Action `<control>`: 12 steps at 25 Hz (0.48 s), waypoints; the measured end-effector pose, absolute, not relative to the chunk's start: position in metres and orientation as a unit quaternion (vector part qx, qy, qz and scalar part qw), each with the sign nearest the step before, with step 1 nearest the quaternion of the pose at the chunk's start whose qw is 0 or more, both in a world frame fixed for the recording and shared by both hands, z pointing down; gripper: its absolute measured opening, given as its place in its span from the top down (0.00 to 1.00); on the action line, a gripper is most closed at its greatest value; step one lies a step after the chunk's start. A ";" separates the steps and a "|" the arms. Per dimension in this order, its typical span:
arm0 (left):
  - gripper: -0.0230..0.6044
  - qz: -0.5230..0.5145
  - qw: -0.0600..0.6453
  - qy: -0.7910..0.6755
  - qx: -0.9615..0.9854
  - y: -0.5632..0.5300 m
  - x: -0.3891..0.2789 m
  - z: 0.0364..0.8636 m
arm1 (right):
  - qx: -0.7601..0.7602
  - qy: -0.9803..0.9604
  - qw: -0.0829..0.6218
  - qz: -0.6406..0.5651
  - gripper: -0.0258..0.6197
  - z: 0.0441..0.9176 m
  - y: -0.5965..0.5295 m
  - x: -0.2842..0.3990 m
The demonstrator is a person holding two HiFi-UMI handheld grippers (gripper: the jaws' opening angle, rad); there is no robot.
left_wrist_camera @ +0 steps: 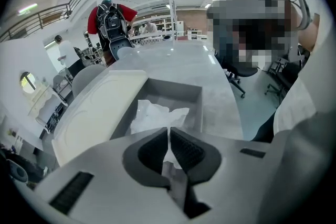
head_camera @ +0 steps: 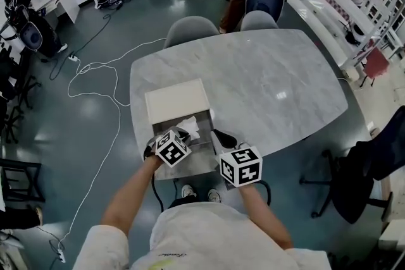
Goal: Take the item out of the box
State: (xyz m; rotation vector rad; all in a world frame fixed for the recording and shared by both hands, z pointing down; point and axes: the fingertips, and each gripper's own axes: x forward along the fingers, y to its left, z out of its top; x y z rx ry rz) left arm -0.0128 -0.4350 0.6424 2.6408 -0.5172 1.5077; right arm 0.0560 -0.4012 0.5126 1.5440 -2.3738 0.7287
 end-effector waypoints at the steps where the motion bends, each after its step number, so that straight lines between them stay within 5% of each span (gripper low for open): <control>1: 0.93 0.484 0.027 -0.170 0.858 -0.434 -0.012 0.638 | 0.523 -0.808 0.108 0.247 0.95 0.511 -0.400 0.055; 12: 0.93 0.399 0.019 -0.228 0.888 -0.426 -0.008 0.569 | 0.511 -0.824 0.102 0.224 0.95 0.494 -0.396 0.049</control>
